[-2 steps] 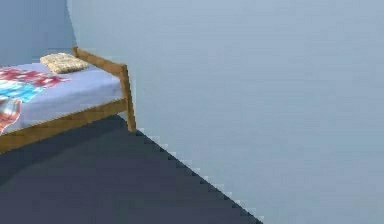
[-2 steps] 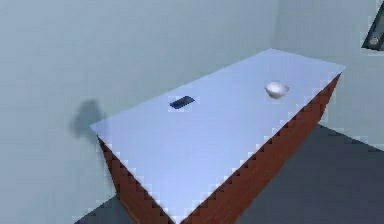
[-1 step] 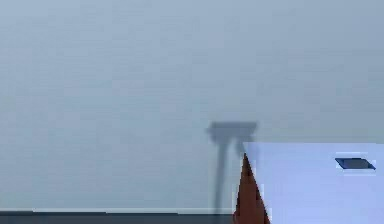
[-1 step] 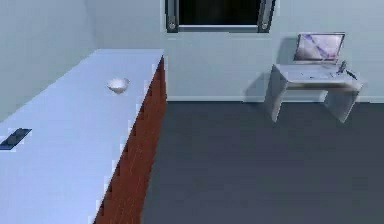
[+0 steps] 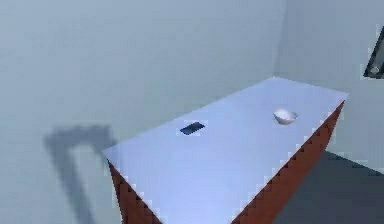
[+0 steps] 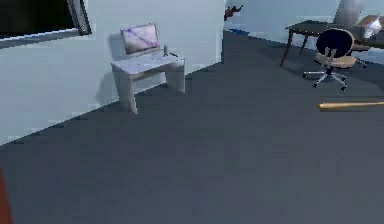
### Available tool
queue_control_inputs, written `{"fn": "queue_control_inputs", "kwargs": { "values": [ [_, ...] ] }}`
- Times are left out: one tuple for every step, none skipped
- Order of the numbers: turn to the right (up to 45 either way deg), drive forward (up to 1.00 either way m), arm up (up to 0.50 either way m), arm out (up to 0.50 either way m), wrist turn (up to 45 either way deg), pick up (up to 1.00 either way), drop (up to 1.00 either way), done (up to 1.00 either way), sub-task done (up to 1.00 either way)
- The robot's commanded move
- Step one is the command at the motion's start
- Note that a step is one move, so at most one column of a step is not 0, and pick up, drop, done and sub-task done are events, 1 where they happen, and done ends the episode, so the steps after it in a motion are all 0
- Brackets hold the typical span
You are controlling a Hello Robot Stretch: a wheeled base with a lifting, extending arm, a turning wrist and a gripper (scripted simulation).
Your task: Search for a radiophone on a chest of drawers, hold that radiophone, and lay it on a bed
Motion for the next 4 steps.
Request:
{"fn": "queue_control_inputs", "kwargs": {
  "values": [
    [39.0,0.0,0.0,0.0,0.0,0.0,0.0,0.0,0.0],
    [3.0,0.0,0.0,0.0,0.0,0.0,0.0,0.0,0.0],
    [0.0,1.0,0.0,0.0,0.0,0.0,0.0,0.0,0.0],
    [-3.0,0.0,0.0,0.0,0.0,0.0,0.0,0.0,0.0]
  ]
}}
